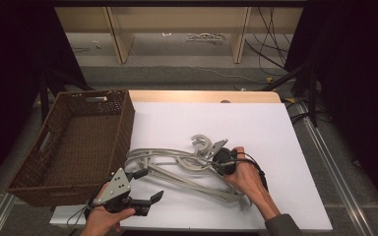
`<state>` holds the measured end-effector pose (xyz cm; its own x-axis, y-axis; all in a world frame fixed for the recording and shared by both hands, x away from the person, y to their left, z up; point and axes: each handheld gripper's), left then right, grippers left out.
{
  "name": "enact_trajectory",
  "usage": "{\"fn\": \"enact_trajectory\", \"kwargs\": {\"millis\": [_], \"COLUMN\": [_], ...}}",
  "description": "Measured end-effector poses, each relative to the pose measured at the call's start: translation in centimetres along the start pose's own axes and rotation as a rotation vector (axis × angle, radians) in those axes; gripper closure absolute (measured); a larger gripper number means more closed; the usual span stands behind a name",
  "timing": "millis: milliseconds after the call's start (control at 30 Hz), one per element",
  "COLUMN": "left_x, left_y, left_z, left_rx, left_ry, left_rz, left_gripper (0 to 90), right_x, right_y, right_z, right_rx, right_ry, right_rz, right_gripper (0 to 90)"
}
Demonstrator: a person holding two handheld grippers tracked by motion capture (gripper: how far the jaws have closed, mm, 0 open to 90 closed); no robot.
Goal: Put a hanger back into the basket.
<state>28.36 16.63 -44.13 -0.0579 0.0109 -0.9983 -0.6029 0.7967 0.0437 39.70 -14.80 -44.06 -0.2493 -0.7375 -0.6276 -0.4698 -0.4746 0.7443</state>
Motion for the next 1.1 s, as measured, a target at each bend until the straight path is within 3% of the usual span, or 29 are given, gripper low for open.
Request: {"fn": "enact_trajectory", "kwargs": {"millis": [267,367,700,967,1100], "left_x": [0.0,0.0,0.0,0.0,0.0], "left_y": [0.0,0.0,0.0,0.0,0.0], "left_z": [0.0,0.0,0.0,0.0,0.0], "left_rx": [0.001,0.0,0.0,0.001,0.001], "left_ry": [0.001,0.001,0.001,0.001,0.001], "left_rz": [-0.001,-0.001,-0.002,-0.002,-0.002], "left_gripper": [16.9,16.9,16.9,16.9,17.0], "right_x": [0.0,-0.1,-0.2,-0.5,-0.7], "right_y": [-0.5,-0.6,-0.7,-0.5,-0.2], "right_z": [0.4,0.7,0.9,1.1,1.2], "right_rx": [0.011,0.035,0.046,0.055,0.062], "right_ry": [0.015,0.018,0.045,0.121,0.087], "right_rz": [0.031,0.041,0.042,0.058,0.03], "right_gripper": [80.9,80.8,79.9,80.8,81.5]}}
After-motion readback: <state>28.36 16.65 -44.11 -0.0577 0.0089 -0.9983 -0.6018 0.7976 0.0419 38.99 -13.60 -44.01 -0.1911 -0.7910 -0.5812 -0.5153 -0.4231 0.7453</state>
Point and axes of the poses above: each handheld gripper's, and its own axes: y roughly backward along the jaws, x roughly out of its underside, z roughly to its left, and after that the axes turned 15 degrees about -z, right-handed
